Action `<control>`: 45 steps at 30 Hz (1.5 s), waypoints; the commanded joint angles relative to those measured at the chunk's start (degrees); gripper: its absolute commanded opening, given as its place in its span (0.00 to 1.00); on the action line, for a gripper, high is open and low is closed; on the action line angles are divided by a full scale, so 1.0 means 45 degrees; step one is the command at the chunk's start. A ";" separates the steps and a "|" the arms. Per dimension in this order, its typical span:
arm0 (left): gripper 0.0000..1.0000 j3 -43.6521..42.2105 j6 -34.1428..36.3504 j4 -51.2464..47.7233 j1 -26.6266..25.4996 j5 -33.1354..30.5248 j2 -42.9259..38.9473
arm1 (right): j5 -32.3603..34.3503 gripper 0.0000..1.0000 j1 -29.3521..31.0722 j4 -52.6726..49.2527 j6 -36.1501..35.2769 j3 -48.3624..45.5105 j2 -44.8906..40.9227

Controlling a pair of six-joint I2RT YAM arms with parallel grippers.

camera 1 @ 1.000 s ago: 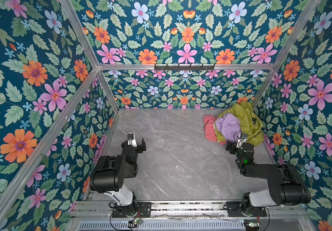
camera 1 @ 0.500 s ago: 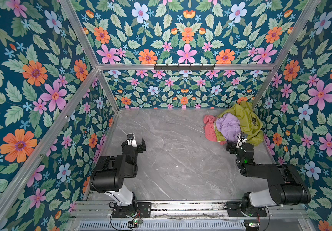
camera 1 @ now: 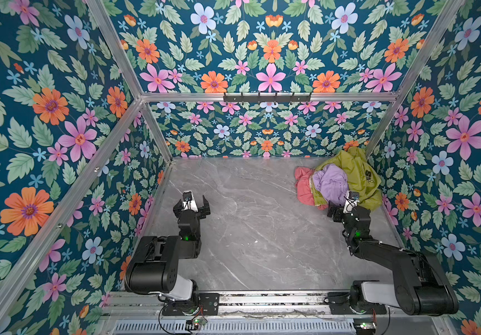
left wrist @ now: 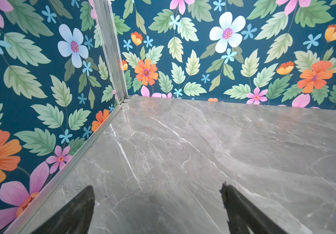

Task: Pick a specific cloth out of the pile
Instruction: 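Reach the left gripper toward the pink cloth while the right gripper nudges the pile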

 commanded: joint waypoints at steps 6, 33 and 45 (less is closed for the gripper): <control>1.00 0.2963 -0.0281 -0.6939 -0.1199 -0.2030 -0.1095 | 0.1265 0.99 0.0018 -0.3414 0.1271 0.0813 -0.1609; 0.91 0.8795 -0.5944 -1.0632 -0.3685 0.6021 0.3092 | -0.2388 0.95 0.0775 -0.7551 0.5511 0.2609 -0.2513; 0.83 1.0559 -0.7297 -0.9146 -0.5189 0.7835 0.5482 | -0.3234 0.95 0.0874 -0.7778 0.5848 0.3154 -0.1555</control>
